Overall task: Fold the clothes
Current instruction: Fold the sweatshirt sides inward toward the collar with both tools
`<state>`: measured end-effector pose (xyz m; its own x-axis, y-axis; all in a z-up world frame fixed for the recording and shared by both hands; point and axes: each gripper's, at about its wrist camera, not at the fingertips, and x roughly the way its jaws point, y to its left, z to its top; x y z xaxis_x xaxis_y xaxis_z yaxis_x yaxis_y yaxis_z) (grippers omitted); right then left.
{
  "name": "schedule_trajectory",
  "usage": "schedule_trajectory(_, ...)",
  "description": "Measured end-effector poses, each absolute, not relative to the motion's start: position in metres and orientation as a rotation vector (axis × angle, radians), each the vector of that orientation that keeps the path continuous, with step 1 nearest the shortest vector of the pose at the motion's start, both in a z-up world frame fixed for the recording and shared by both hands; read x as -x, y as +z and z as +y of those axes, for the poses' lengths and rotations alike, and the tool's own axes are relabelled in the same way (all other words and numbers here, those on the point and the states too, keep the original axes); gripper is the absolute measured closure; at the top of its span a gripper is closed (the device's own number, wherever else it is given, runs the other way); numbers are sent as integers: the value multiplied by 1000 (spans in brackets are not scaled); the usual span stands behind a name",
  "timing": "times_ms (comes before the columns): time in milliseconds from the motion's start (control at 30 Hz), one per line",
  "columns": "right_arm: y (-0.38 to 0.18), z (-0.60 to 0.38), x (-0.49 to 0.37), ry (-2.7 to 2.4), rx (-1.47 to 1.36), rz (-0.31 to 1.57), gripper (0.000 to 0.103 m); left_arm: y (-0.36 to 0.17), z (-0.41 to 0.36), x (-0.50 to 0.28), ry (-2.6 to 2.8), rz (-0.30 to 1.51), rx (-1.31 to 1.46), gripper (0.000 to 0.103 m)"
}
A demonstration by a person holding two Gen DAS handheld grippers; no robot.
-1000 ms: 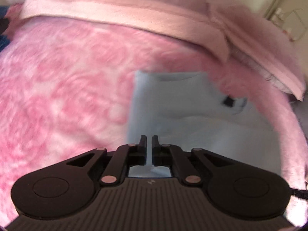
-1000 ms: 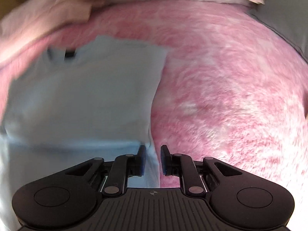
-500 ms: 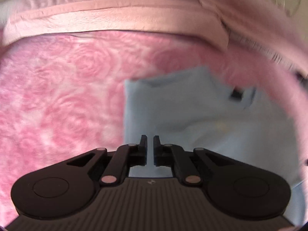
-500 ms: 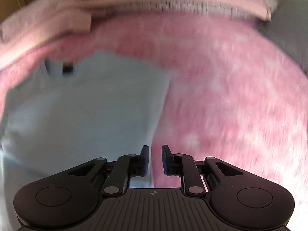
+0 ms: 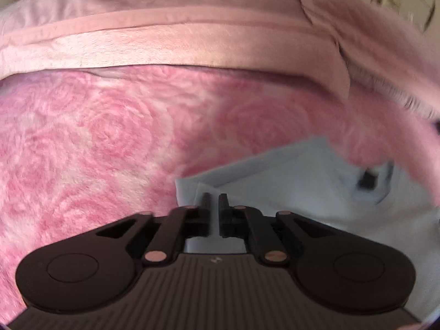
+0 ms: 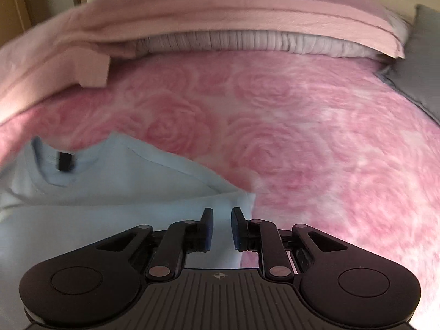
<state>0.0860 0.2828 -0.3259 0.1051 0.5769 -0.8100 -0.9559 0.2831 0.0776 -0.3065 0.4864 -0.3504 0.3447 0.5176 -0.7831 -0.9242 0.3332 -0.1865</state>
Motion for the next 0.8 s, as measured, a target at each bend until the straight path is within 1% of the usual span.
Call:
schedule_trajectory(100,-317,254,-72,1251,558,887,85,-340,457,303,925,710,698,100)
schedule_trajectory(167,-321,232,-55,1244,617,905,85,-340,429,297,832,742,666,99)
schedule_trajectory(267,-336,201,-37,1195,683,943,86,-356,398,299,819,815,614,99)
schedule_trajectory(333,-332,188,-31,1164,664,936,86,-363,384,301,830,855,597,98)
schedule_trajectory(500,-292,167,-14,1178,593,892,85,-328,375,319,864,791,628,99)
schedule_trajectory(567,-291,160,-7,1191,599,906,85,-322,359,324,844,792,625,99)
schedule_trajectory(667,-308,145,3,1188,652,938,85,-329,329,331,820,828,648,99)
schedule_trajectory(733,-320,128,6,1190,685,952,85,-344,300,339,828,884,683,99)
schedule_trajectory(800,-330,106,7,1199,708,959,86,-350,265,354,859,889,687,99)
